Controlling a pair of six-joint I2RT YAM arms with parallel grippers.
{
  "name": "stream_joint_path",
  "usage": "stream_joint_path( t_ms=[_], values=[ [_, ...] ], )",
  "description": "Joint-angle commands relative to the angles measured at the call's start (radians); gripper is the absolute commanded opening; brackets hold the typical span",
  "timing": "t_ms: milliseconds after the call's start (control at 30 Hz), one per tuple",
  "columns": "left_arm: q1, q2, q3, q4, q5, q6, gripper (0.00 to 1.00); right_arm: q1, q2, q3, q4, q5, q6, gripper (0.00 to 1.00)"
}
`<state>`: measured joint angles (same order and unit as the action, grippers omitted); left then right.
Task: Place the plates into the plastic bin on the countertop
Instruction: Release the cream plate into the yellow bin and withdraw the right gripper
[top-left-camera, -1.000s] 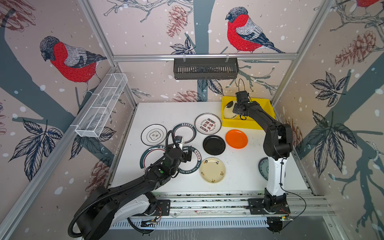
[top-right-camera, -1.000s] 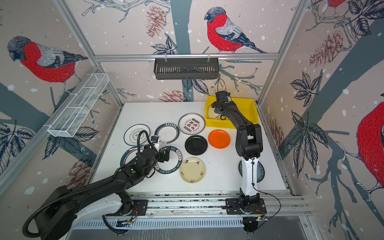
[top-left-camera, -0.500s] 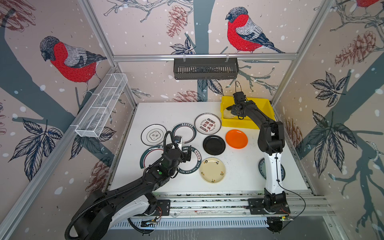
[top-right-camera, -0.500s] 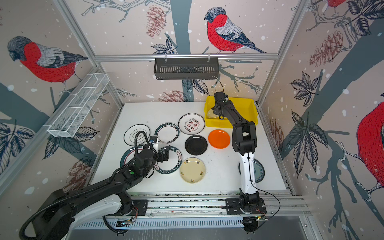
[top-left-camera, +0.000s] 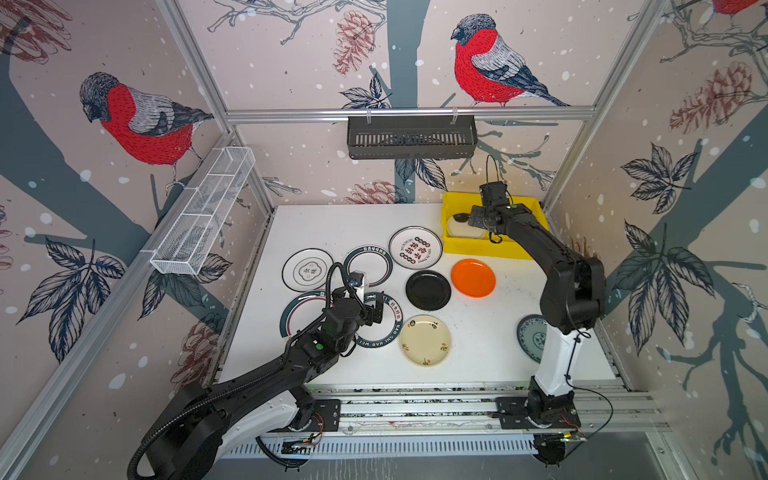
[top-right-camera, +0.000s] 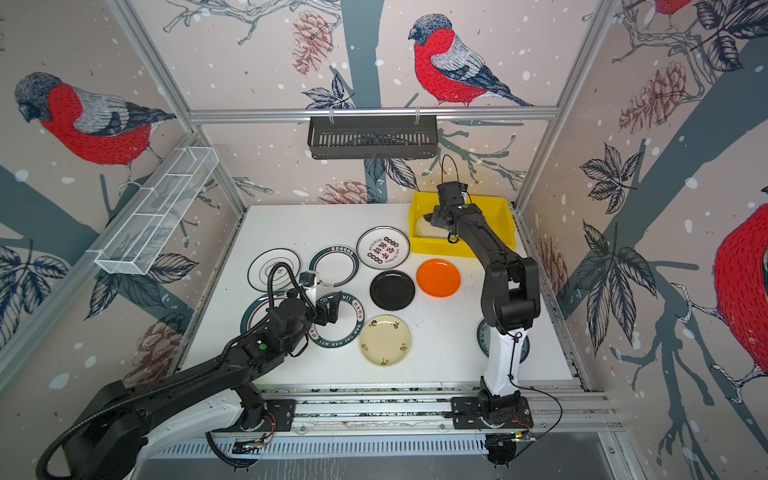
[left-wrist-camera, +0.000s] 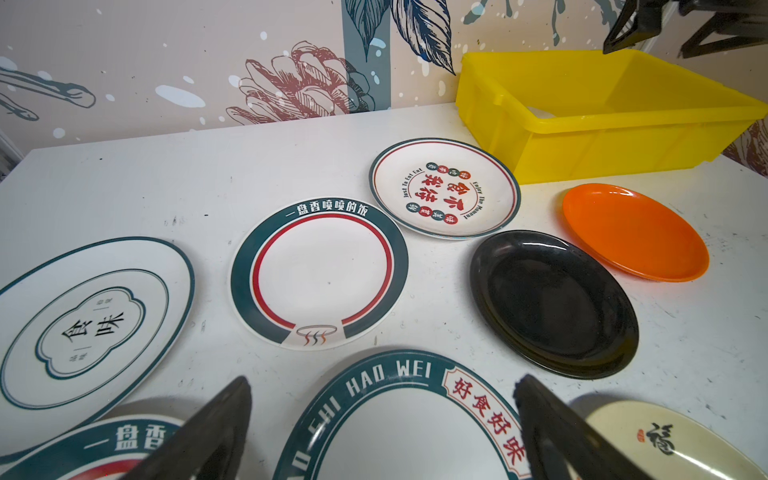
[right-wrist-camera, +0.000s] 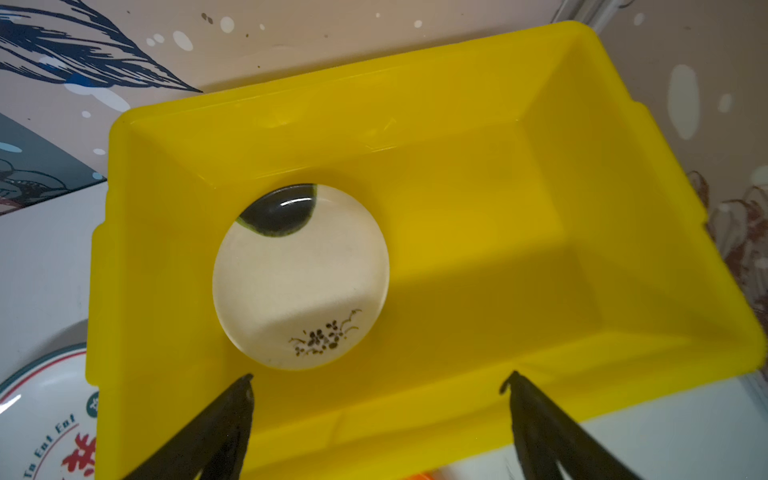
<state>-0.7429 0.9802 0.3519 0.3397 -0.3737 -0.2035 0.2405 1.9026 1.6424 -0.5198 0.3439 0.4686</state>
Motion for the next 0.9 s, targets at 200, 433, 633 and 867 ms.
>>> stream_joint_path(
  t_ms=[200, 433, 633, 867],
  values=[
    [-0.001, 0.021, -0.004, 0.132, 0.152, -0.042, 0.98, 0.006, -0.356, -0.362, 0.004, 0.052, 0.067, 0.97],
    [-0.001, 0.001, -0.017, 0.166, 0.229, -0.053, 0.98, 0.013, -0.633, -0.636, -0.030, -0.053, 0.183, 0.98],
    [-0.001, 0.039, -0.018, 0.215, 0.301, -0.091, 0.98, 0.013, -0.772, -0.828, 0.062, -0.114, 0.228, 0.98],
    [-0.001, 0.091, -0.008, 0.268, 0.404, -0.155, 0.98, 0.014, -0.792, -0.905, 0.028, -0.134, 0.251, 0.98]
  ],
)
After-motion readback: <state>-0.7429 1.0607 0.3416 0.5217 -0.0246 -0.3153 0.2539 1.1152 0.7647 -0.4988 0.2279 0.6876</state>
